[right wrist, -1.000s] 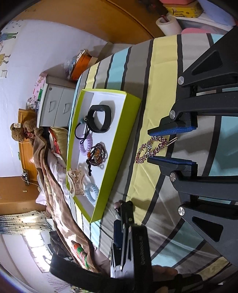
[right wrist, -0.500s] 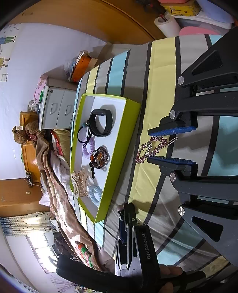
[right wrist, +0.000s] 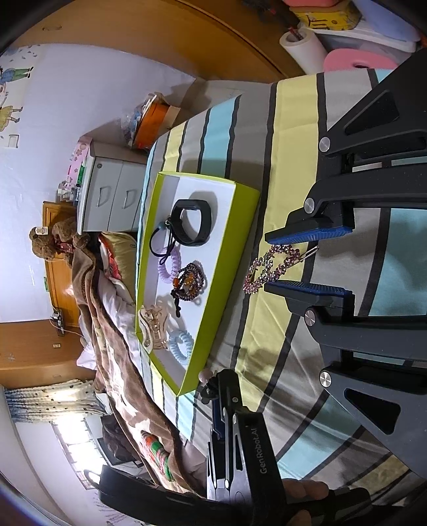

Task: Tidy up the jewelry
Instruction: 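Grasp the grey bear-head hair tie with the left gripper while the right holds the clip, then carry the bear-head tie and rhinestone clip over the green box with both grippers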

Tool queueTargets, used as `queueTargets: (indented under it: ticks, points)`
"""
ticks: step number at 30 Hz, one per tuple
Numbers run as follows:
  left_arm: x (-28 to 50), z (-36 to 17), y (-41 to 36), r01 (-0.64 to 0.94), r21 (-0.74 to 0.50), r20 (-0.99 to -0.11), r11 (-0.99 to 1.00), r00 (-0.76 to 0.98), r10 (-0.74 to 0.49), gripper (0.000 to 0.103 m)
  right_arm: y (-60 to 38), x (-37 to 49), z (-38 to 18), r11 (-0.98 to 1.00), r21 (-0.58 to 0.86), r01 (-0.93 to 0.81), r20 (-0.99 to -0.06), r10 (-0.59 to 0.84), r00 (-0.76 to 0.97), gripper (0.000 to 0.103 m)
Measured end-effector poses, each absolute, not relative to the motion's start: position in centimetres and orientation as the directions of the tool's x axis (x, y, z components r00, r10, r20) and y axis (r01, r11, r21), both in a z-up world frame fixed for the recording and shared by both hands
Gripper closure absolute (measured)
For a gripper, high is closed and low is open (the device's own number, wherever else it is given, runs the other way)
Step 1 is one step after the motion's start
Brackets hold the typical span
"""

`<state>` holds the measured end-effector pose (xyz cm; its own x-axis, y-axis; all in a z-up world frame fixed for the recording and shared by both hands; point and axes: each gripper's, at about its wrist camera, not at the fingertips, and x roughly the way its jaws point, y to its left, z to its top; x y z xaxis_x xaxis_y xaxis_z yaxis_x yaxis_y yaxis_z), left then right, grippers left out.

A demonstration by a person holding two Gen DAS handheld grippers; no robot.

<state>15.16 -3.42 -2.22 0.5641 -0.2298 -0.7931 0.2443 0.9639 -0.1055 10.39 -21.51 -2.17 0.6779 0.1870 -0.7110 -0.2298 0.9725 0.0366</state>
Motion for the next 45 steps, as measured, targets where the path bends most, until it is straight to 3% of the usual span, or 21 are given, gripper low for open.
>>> queueTargets:
  ticks: [23,45]
  points:
    - [17.6,2.4,-3.4,0.270,-0.144,-0.734,0.952,0.616,-0.286,0.076,-22.0,13.1,1.7,0.979,0.021,-0.205,-0.660,0.167,0.732,0.080]
    - [25.0,-0.6,-5.5,0.242,-0.195,-0.788,0.951,0.539,-0.299,0.076,-22.7,19.3,-2.3,0.971,-0.002,-0.241,-0.766,0.153,0.625,0.080]
